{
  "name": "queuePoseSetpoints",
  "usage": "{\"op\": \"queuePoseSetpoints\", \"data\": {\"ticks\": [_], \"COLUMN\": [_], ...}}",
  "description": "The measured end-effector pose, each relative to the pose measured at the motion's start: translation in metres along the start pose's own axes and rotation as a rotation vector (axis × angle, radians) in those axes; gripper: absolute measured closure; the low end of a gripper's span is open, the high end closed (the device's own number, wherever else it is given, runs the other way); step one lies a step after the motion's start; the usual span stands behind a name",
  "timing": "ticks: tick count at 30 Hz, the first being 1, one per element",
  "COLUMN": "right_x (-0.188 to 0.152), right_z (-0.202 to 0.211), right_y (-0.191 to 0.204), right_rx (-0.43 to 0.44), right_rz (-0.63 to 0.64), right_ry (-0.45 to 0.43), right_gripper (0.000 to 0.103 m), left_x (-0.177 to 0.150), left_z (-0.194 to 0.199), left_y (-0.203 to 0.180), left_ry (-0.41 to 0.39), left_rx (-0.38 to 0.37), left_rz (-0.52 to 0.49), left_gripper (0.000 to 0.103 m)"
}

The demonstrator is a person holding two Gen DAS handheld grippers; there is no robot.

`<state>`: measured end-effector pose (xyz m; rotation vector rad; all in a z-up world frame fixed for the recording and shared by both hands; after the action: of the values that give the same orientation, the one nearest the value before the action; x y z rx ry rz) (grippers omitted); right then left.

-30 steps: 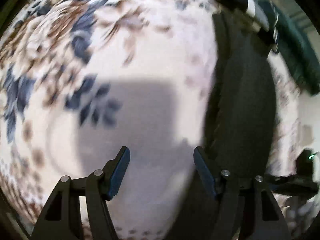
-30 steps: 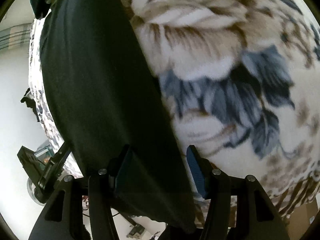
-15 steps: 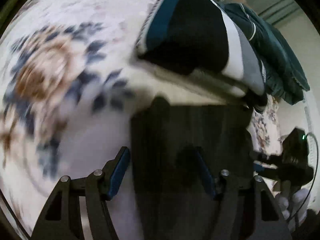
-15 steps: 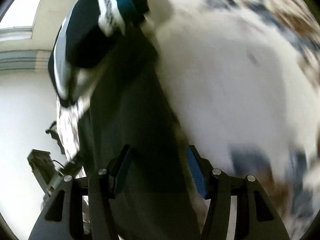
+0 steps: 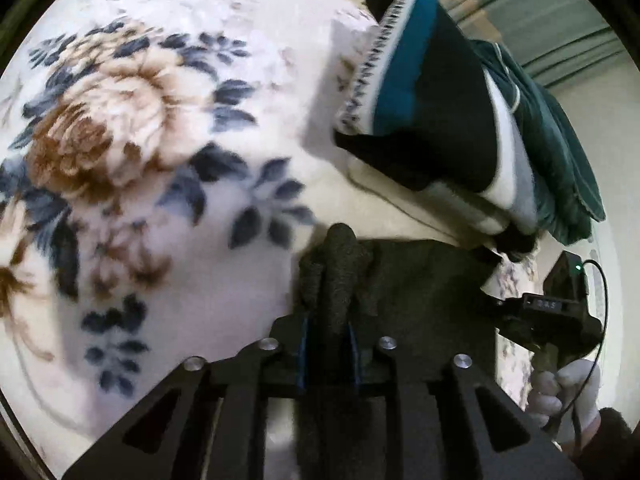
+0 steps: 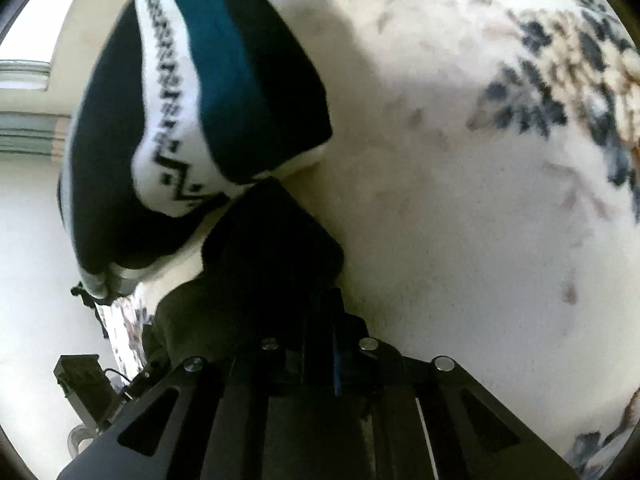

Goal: Fold small clothes

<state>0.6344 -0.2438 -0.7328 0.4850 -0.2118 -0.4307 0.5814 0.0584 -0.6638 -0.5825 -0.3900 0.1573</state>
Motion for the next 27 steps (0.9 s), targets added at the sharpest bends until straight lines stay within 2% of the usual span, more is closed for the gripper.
{"op": "queuePoseSetpoints", "data": {"ticks": [2,3,4,6,8,11,15,19,22,24,27], "right_x": [-0.005,-0.005,-0.014,-0.035,-0.064,-0.126,-0.220,-0.316,-0.371,-0.402,-0.437], "right_z": [0.012,0.020,0.025,0.041,0.059,0.084,0.100,0.105,0.105,0.102,0.109], "right_y": [-0.002,-0.011,-0.011,-0.016,-0.025,-0.037,-0.052,-0.071,-0.094,-0.103,-0.118], "right_rx": [0.009,0.024,0.046,0.088,0.096,0.116,0.075,0.040,0.022,-0.009,-0.026], "right_rz": [0.002,-0.004,-0.018,-0.029,-0.020,-0.017,-0.022,-0.008,-0.015,-0.016,-0.024], "right_ry": [0.027,0.038,0.046,0.063,0.089,0.159,0.258,0.349,0.396,0.411,0.429], "right_gripper": [0.090,0.079,0.061,0.046,0.046,0.046,0.045,0.045,0.045,0.045,0.045], "left_x": [-0.002,-0.006,-0.011,-0.024,-0.044,-0.091,-0.178,-0.292,-0.369,-0.408,-0.440], "left_z": [0.014,0.023,0.035,0.056,0.079,0.118,0.150,0.167,0.167,0.169,0.196], "left_y": [-0.004,-0.011,-0.015,-0.021,-0.026,-0.026,-0.021,-0.007,0.001,0.010,0.020], "left_ry": [0.005,-0.004,-0.016,-0.023,-0.020,0.007,0.071,0.182,0.271,0.321,0.307], "left_rx": [0.018,0.000,-0.002,-0.003,-0.012,0.002,0.105,0.221,0.288,0.367,0.425], "left_rz": [-0.001,-0.006,-0.015,-0.029,-0.034,-0.042,-0.044,-0.009,0.010,-0.014,-0.018], "left_gripper": [0.056,0.051,0.045,0.042,0.042,0.042,0.042,0.042,0.042,0.042,0.042]}}
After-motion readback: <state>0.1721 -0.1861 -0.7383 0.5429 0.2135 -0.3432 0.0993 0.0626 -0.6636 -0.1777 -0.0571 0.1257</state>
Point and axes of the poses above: each gripper's, at about its wrist camera, not at the fingertips, and z roughly against the way its jaws point, y to its left, x to its top, the point moved 9 cm from there along -z, roughly the way its jaws point, and after that the axes turned 5 degrees about -y, right-handed, at the moved point
